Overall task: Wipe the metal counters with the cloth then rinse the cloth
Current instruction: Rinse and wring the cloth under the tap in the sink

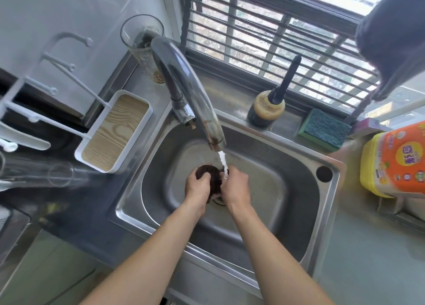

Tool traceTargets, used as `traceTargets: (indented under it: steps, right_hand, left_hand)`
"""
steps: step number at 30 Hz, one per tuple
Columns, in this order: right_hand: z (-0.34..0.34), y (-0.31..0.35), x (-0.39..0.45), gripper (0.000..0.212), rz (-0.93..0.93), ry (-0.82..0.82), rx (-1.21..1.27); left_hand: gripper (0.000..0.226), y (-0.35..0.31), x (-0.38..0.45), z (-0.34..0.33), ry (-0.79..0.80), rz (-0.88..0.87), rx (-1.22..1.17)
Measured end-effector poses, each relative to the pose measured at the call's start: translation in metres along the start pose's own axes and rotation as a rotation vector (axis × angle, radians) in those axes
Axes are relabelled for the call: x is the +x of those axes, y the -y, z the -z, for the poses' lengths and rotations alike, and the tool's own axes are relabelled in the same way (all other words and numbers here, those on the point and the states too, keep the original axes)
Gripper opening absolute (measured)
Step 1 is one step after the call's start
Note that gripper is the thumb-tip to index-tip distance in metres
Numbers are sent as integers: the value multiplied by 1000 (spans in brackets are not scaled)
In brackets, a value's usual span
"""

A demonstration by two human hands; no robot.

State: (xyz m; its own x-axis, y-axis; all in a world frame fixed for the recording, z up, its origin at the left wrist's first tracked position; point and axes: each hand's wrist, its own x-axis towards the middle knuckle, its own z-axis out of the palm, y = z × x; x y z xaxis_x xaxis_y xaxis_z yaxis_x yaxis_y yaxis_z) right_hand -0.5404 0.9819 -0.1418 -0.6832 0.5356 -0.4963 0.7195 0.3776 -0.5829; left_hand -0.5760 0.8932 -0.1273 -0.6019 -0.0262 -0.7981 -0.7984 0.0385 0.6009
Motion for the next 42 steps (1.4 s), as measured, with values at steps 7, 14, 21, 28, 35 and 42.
traceTargets:
  steps: [7, 14, 21, 28, 35, 42]
  right_hand:
    - [1, 1, -6, 49, -114, -63, 53]
    - [9, 0, 2, 13, -347, -186, 815]
    - [3, 0, 6, 19, -226, 163, 798]
    - [5, -7, 10, 12, -390, -261, 603]
    - [-1, -10, 1, 30, -320, -212, 689]
    - [-10, -11, -7, 32, -293, -119, 619]
  left_hand:
    - [31, 0, -5, -5, 52, 41, 43]
    - [29, 3, -1, -5, 25, 43, 207]
    - [11, 2, -1, -8, 123, -27, 190]
    - [4, 4, 7, -1, 131, 64, 89]
    - [30, -1, 7, -19, 111, 15, 4]
    - [46, 2, 3, -29, 147, -22, 181]
